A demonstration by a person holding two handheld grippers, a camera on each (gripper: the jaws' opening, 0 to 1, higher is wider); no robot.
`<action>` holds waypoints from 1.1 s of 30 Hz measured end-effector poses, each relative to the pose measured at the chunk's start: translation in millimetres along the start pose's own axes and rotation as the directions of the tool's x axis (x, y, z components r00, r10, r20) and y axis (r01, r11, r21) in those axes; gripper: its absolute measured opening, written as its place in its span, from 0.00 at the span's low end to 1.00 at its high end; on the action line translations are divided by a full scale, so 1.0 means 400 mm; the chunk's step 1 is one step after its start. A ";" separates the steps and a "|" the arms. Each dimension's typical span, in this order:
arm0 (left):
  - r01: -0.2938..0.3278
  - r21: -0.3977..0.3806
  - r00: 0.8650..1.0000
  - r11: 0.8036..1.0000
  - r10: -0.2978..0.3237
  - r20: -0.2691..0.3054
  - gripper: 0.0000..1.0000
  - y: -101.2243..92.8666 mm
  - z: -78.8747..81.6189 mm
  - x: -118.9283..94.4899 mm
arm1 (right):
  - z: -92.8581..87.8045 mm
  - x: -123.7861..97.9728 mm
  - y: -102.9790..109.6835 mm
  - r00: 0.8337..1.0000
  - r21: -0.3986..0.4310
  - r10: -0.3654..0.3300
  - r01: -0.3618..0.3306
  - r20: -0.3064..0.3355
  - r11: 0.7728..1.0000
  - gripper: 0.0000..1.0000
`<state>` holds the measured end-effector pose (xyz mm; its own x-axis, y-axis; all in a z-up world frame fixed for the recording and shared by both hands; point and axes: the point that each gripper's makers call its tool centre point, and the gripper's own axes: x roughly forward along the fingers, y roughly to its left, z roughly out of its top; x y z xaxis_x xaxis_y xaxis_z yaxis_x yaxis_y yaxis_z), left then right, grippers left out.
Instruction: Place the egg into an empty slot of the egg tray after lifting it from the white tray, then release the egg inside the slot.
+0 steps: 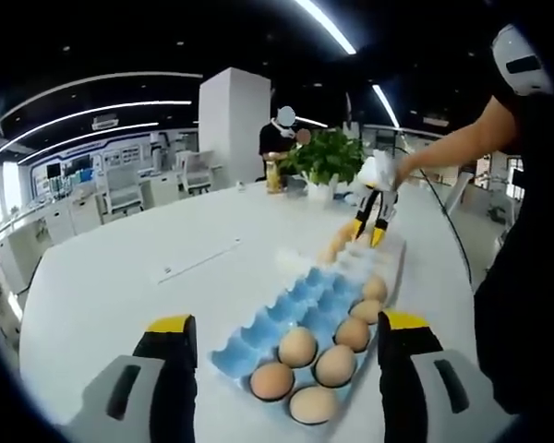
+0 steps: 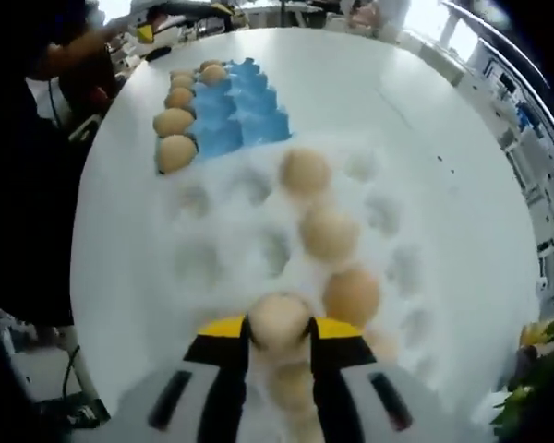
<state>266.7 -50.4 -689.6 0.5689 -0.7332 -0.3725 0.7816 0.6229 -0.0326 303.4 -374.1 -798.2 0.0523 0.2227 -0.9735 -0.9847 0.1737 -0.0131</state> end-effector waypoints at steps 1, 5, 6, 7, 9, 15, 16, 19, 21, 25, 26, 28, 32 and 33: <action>-0.003 0.000 1.000 1.000 0.003 0.003 0.82 0.002 0.002 0.000 | 0.001 0.002 0.001 1.000 -0.021 0.000 0.000 -0.014 1.000 0.27; -0.007 -0.004 1.000 1.000 0.007 0.005 0.82 0.008 0.002 0.001 | -0.001 0.002 -0.001 1.000 0.054 -0.009 0.009 0.003 0.999 0.26; -0.008 -0.005 1.000 1.000 0.008 0.006 0.82 0.008 0.001 0.001 | 0.000 0.001 -0.002 1.000 0.083 -0.027 0.026 0.010 0.996 0.26; -0.008 -0.005 1.000 1.000 0.008 0.006 0.82 0.008 0.000 0.001 | 0.000 0.000 -0.001 1.000 0.074 -0.027 0.026 0.013 0.997 0.26; -0.007 -0.009 1.000 1.000 0.007 0.005 0.82 0.007 -0.002 0.001 | -0.001 -0.009 -0.004 0.999 0.090 -0.030 0.026 0.044 0.996 0.25; -0.014 -0.013 1.000 1.000 0.014 0.007 0.81 0.018 -0.005 -0.008 | 0.012 -0.064 -0.006 0.996 0.129 -0.044 0.033 0.080 0.991 0.25; -0.015 -0.012 1.000 1.000 0.015 0.005 0.81 0.018 -0.006 -0.008 | 0.014 -0.070 -0.007 0.995 0.131 -0.044 0.033 0.084 0.991 0.25; -0.015 -0.012 1.000 1.000 0.015 0.002 0.81 0.016 -0.009 -0.009 | 0.022 -0.087 -0.011 0.995 0.118 -0.053 0.043 0.087 0.992 0.25; -0.015 -0.011 1.000 1.000 0.015 0.001 0.81 0.015 -0.011 -0.010 | 0.021 -0.088 -0.011 0.995 0.109 -0.057 0.048 0.084 0.993 0.25; -0.019 -0.013 1.000 1.000 0.019 0.004 0.81 0.013 -0.011 -0.015 | 0.026 -0.082 0.007 0.996 0.099 -0.047 0.040 0.074 0.994 0.25; -0.019 -0.012 1.000 1.000 0.019 0.004 0.81 0.013 -0.011 -0.016 | 0.028 -0.081 0.011 0.996 0.091 -0.046 0.039 0.073 0.995 0.25; -0.022 -0.008 1.000 1.000 0.022 0.003 0.81 0.013 -0.012 -0.018 | 0.031 -0.083 0.013 0.997 0.085 -0.037 0.031 0.070 0.996 0.25; -0.024 -0.010 1.000 1.000 0.024 0.008 0.81 0.013 -0.011 -0.021 | 0.045 -0.089 0.015 0.996 0.082 -0.039 0.032 0.080 0.996 0.25; -0.024 -0.010 1.000 1.000 0.024 0.008 0.81 0.013 -0.012 -0.022 | 0.047 -0.090 0.014 0.996 0.079 -0.042 0.035 0.081 0.996 0.25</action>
<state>264.7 -39.5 -690.8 0.5894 -0.7202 -0.3659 0.7653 0.6429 -0.0328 299.1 -362.9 -759.1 0.1065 0.2927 -0.9503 -0.9660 0.2567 -0.0292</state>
